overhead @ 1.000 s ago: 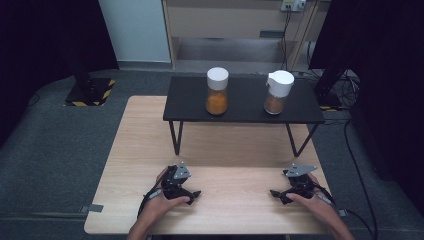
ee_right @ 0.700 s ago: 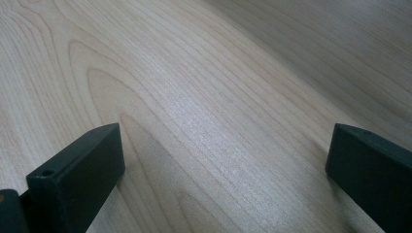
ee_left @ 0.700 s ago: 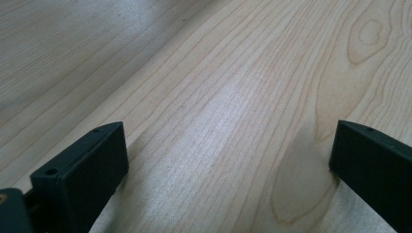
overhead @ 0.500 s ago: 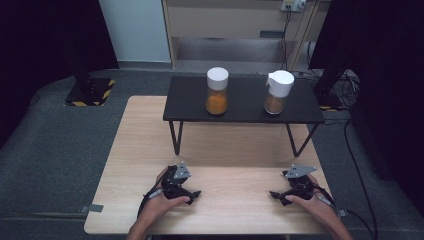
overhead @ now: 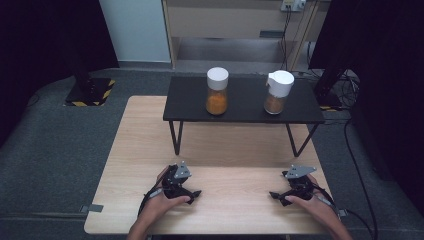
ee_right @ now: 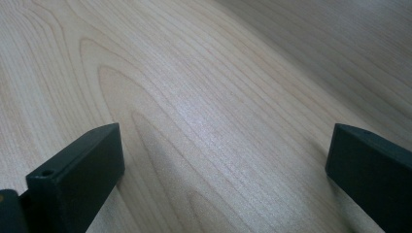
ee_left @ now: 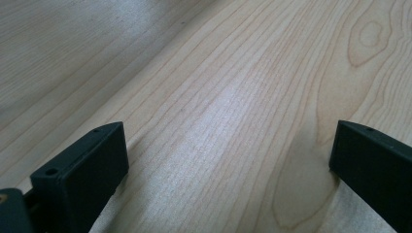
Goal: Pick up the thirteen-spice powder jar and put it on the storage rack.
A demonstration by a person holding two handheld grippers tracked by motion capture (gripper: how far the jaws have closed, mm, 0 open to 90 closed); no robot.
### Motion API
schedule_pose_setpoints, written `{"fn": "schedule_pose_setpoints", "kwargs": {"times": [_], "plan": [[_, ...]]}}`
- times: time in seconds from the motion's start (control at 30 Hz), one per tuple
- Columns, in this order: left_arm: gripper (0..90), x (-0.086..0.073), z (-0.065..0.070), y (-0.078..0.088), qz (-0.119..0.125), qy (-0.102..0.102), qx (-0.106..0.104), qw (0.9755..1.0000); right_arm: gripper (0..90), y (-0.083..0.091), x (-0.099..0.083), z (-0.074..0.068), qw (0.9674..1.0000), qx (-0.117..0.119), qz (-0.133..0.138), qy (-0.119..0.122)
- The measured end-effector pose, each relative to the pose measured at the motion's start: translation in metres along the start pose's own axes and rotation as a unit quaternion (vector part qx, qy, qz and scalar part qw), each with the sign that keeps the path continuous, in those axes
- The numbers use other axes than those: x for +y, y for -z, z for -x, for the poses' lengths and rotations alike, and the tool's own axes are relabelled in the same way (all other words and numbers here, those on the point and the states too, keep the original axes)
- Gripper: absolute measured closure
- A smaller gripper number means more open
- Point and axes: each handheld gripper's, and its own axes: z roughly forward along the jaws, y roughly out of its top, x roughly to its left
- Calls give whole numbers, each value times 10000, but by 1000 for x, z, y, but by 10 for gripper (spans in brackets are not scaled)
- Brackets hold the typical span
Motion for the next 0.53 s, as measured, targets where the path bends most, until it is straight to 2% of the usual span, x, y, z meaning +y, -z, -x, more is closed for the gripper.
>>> {"fn": "schedule_pose_setpoints", "kwargs": {"times": [0.53], "plan": [[0, 0, 1, 0, 0, 13, 11, 10000, 13, 0, 0, -1, 10000, -24, 3, -13]]}}
